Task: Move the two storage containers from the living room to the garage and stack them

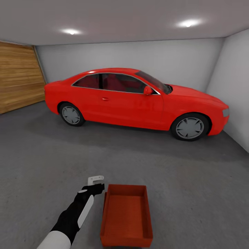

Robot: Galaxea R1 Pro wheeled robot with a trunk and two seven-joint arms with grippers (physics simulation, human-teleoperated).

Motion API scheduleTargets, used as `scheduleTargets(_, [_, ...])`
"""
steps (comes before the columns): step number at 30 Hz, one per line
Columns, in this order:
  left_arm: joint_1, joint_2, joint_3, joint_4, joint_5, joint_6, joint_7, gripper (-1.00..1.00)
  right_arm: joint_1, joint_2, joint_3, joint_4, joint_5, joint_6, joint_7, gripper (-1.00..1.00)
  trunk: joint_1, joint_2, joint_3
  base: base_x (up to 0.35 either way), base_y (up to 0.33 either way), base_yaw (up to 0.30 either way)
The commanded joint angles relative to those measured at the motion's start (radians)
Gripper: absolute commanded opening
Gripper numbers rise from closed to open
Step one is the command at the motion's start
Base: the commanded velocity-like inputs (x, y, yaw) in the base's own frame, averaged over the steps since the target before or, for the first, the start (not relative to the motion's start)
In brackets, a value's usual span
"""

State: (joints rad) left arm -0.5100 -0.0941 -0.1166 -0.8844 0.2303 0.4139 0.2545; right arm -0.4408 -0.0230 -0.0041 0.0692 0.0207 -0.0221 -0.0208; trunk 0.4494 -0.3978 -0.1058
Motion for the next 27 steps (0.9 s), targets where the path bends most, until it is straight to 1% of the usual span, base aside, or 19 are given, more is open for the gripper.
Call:
scheduleTargets(1, [-0.001,0.001,-0.003,-0.002,0.011,0.003,0.009,1.0,-0.001,0.0,0.0,0.003,0.002,-0.002,-0.002,1.0,0.001,-0.002,-0.002,0.0,0.0,0.0])
scheduleTargets(12, [-0.001,0.002,-0.003,-0.001,0.011,0.003,0.009,1.0,-0.001,0.0,0.0,0.003,0.002,-0.002,-0.002,1.0,0.001,-0.002,-0.002,0.0,0.0,0.0])
scheduleTargets(17, [-0.001,0.006,-0.002,-0.001,0.011,0.003,0.009,1.0,-0.001,0.0,0.0,0.003,0.002,-0.002,-0.002,1.0,0.001,-0.002,-0.002,0.0,0.0,0.0])
scheduleTargets(19, [0.0,0.011,-0.002,-0.001,0.011,0.003,0.009,1.0,-0.001,0.0,0.0,0.003,0.002,-0.002,-0.002,1.0,0.001,-0.002,-0.002,0.0,0.0,0.0])
scheduleTargets(24, [-0.001,0.014,-0.004,-0.002,0.011,0.002,0.009,1.0,-0.001,0.0,0.0,0.003,0.002,-0.002,-0.002,1.0,0.001,-0.002,-0.002,0.0,0.0,0.0])
scheduleTargets(27, [-0.001,0.018,-0.007,0.003,0.01,-0.03,0.009,1.0,-0.001,0.0,0.0,0.003,0.002,-0.002,-0.002,1.0,0.001,-0.002,-0.002,0.0,0.0,0.0])
